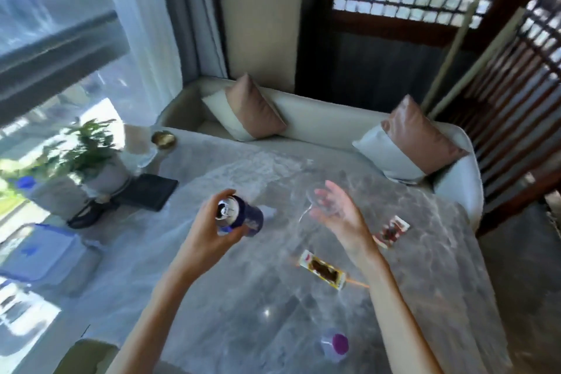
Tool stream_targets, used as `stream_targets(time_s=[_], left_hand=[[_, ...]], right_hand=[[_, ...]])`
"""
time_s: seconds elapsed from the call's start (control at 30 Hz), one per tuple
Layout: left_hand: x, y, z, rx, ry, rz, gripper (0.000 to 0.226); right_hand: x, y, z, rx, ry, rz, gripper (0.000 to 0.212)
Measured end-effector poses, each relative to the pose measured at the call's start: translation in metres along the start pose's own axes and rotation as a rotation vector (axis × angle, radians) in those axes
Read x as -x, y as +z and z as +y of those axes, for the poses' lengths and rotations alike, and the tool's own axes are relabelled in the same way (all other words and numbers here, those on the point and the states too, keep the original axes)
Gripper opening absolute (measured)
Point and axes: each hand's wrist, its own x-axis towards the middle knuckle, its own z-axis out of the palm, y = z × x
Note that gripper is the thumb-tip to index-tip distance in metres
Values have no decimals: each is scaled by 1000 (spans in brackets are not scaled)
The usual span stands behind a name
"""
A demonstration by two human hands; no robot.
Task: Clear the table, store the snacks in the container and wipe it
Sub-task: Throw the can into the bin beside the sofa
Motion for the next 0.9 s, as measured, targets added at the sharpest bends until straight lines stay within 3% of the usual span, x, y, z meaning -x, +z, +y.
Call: stream_targets(time_s=[0.1,0.23,0.3,0.5,0.67,0.77,0.9], left_hand=[[31,-79,-37,140,-122,147,69],[96,-176,-93,191,-242,411,52],[138,-220,-120,231,-329,555,57],[284,-309,-181,460,-538,953,66],[356,-337,-208,656,-538,1227,62],[375,-342,-222,696,-547,1345,76],[391,-346,-242,707,-610,1448,92]], right_hand=[[-10,90,-6,-106,104,-171,78],[-15,216,15,-226,272,-379,49],[-11,283,33,-217,345,-537,43],[40,473,51,-141,521,-909,72],[76,565,55,-171,673,-1113,79],[87,602,57,-96,669,-1200,77],[97,651,65,145,499,-1258,59]])
